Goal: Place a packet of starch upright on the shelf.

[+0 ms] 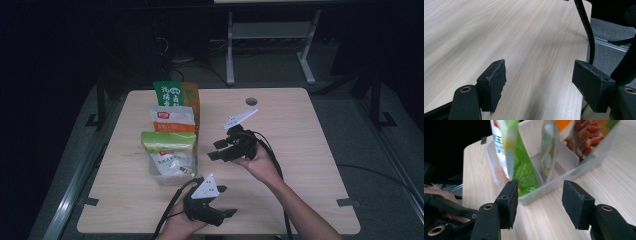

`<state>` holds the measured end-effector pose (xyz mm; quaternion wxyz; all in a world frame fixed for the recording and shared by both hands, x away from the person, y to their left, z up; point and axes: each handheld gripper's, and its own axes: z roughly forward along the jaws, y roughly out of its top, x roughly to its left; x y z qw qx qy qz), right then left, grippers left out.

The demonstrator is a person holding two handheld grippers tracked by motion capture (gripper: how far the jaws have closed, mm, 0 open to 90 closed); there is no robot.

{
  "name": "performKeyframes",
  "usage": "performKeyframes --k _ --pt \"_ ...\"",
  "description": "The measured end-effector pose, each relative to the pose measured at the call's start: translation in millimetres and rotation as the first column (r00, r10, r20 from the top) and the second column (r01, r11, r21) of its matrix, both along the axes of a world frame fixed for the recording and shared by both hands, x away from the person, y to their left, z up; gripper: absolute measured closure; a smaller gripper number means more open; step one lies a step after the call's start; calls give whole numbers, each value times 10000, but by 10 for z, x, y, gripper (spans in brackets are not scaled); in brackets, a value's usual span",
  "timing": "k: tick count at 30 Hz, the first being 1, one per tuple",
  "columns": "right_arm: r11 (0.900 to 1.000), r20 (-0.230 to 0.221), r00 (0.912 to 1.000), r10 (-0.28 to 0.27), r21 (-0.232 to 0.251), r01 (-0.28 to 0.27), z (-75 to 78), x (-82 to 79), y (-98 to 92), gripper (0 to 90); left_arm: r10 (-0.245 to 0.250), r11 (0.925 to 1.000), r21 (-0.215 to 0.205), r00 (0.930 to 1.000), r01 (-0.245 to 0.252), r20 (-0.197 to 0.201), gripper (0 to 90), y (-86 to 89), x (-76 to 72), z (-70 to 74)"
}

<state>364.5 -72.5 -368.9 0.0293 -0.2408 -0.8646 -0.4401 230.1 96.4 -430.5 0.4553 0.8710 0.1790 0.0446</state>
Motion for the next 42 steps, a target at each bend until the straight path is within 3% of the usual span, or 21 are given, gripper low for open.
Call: performKeyframes --k 27,42 --pt "9927 -417 9921 -1182 -298 1170 -178 -15 -624 389 114 9999 27 9999 -114 11 261 12 39 -3" --pt "9814 -716 9789 -1913 -291 1897 -328 -130 -991 375 66 9997 214 9999 -69 106 262 21 51 1"
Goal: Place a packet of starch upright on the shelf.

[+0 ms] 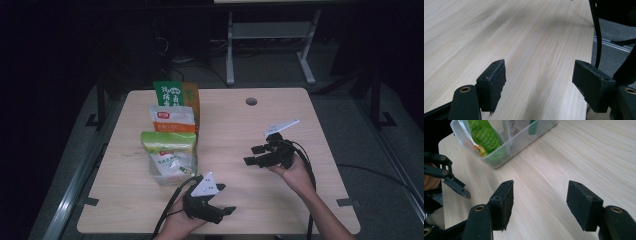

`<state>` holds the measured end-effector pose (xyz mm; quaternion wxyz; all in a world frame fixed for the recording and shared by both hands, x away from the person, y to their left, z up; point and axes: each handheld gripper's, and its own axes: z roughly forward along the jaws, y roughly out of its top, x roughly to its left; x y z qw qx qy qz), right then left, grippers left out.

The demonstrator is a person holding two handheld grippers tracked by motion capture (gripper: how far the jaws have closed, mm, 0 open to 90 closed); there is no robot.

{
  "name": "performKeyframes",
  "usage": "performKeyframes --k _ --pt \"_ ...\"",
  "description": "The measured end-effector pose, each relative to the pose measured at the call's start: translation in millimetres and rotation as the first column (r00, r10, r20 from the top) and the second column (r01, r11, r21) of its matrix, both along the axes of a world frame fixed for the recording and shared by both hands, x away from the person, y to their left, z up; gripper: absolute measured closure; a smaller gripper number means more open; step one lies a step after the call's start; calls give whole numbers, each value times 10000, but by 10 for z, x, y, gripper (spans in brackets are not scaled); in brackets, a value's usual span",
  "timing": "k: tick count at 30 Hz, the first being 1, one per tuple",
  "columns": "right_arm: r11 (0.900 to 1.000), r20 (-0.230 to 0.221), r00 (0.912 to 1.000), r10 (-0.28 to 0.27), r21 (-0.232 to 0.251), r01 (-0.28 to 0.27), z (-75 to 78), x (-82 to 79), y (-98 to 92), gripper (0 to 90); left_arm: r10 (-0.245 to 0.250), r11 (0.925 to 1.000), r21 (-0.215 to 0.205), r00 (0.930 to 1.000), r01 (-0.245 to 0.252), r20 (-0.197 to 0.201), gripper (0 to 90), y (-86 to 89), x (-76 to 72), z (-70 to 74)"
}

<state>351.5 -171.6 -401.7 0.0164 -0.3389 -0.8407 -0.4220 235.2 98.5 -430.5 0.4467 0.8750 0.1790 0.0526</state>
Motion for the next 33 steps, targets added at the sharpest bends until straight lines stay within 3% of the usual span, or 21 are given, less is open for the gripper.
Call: performKeyframes --k 9,16,33 --pt "9988 -21 9991 -434 233 435 -58 -59 -197 368 107 9999 -89 9999 -108 -40 262 -15 -4 -19" --pt "9976 -138 9975 -688 113 690 -149 -134 -356 364 143 9998 -122 9999 -144 -42 262 -5 4 -19" --pt "9872 -333 9869 -1581 135 1586 -329 -418 -811 351 191 9998 -55 9998 -191 -65 261 6 6 -24"
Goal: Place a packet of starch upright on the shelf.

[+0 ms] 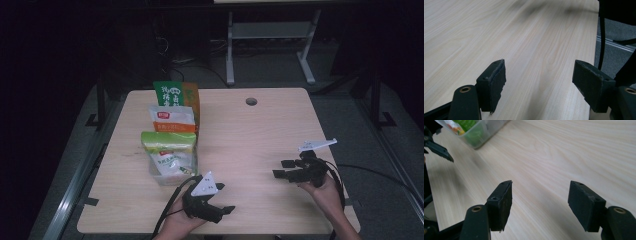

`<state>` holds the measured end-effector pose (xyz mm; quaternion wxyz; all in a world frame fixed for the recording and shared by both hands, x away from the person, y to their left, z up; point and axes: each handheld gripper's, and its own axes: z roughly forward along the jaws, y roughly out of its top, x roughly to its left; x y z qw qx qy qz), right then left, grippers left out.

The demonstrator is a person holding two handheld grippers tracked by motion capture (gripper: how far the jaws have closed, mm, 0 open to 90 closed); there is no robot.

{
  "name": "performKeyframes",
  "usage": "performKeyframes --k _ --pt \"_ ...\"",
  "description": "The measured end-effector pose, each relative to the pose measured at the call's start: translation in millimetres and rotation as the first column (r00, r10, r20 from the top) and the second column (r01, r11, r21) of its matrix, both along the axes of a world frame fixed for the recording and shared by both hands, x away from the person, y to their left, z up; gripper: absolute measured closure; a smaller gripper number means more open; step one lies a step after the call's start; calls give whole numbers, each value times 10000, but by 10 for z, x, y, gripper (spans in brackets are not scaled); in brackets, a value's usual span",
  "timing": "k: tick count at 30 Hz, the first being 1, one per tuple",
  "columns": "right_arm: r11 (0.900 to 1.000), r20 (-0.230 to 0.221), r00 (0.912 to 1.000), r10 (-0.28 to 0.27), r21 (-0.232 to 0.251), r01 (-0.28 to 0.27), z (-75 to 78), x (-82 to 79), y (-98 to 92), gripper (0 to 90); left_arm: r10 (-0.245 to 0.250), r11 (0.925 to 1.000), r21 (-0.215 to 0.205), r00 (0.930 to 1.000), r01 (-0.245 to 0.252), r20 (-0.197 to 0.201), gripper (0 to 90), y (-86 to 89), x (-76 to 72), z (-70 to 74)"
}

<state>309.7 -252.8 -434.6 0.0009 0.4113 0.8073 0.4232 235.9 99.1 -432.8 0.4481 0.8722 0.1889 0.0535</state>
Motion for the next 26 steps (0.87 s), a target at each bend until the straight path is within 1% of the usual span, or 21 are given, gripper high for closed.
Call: performKeyframes --k 8,12,15,19,22,26 --pt "9998 -92 9998 -183 -127 182 -87 -158 -109 344 -25 10000 54 10000 25 18 261 -5 -9 -9" --pt "9997 -96 9996 -247 -96 246 -130 -243 -148 341 -19 10000 90 10000 18 77 261 3 -13 -6" --pt "9995 -143 9994 -310 -56 309 -157 -298 -161 337 6 10000 62 10000 -6 57 260 1 -21 -10" --pt "9995 -126 9994 -320 -71 319 -184 -376 -162 332 -3 9999 135 10000 2 95 253 -3 -27 -16" --pt "9996 -69 9996 -279 -79 278 -184 -431 -154 328 -29 9999 143 10000 28 83 247 -6 -26 -18" --pt "9991 188 9991 -369 -193 372 -155 -510 -131 310 -75 9999 98 9999 74 118 242 -11 -35 -15"
